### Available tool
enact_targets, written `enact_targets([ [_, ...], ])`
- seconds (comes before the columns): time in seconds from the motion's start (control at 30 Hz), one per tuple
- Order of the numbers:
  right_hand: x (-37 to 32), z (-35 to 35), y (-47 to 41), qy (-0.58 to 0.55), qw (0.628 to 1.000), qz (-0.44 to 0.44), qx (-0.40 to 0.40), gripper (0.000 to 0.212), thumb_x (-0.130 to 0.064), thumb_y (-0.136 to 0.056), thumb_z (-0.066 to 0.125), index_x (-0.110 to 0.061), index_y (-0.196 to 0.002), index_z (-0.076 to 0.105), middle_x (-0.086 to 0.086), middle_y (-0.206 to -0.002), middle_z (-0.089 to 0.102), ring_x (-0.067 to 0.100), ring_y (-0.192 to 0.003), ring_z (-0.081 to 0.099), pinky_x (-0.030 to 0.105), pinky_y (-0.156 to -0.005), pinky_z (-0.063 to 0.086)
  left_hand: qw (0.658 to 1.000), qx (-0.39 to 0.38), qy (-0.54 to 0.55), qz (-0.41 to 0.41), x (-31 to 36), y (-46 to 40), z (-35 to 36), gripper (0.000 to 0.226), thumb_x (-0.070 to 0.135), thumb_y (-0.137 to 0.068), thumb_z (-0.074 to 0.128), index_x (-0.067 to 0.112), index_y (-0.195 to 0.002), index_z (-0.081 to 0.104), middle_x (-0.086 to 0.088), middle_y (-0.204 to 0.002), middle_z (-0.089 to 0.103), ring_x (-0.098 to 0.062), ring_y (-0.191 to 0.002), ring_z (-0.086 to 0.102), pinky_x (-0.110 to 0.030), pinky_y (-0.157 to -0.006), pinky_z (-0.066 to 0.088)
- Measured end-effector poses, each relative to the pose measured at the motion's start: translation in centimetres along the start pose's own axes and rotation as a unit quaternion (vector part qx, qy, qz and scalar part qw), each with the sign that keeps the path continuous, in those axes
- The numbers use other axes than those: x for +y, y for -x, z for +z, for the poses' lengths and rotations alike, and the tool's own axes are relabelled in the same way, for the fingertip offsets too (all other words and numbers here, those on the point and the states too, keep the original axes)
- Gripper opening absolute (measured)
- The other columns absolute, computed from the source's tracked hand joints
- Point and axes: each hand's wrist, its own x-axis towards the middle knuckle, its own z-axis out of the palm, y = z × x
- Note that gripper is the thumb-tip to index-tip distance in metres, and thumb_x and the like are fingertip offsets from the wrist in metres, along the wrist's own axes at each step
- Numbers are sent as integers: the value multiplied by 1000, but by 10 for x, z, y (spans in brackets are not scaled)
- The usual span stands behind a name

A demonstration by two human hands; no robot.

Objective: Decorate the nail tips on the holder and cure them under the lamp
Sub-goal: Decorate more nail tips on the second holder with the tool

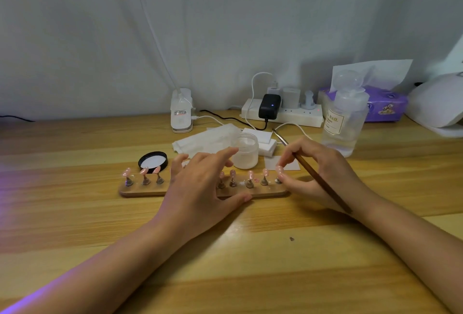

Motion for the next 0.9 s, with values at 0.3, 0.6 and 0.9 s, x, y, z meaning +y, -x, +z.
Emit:
enact_targets([
  [0.3,4,-18,2,110,993,-19,-33,27,-38,-71,67,-40,-89,47,-21,-82,55,4,-81,55,15,-74,38,999,-22,-48,8,-4,3,-5,74,71,-73,42,39,-138,27,24,-111,57,-1,-121,38,-28,-105,-2],
  [0.6,16,-14,1,240,966,-16,-92,24,-12,-84,60,-26,-104,61,-13,-90,62,-4,-75,43,21,-68,33,995,38,-43,80,-2,3,-13,62,47,-66,76,16,-118,60,7,-92,69,-15,-91,66,-42,-107,11],
  [0.9,12,-13,-1,296,945,-39,-135,21,-17,-90,48,-23,-107,59,-7,-103,57,12,-97,52,24,-74,33,993,90,3,74,3,1,-19,55,47,-62,70,12,-104,66,3,-88,71,-10,-77,67,-36,-97,27],
])
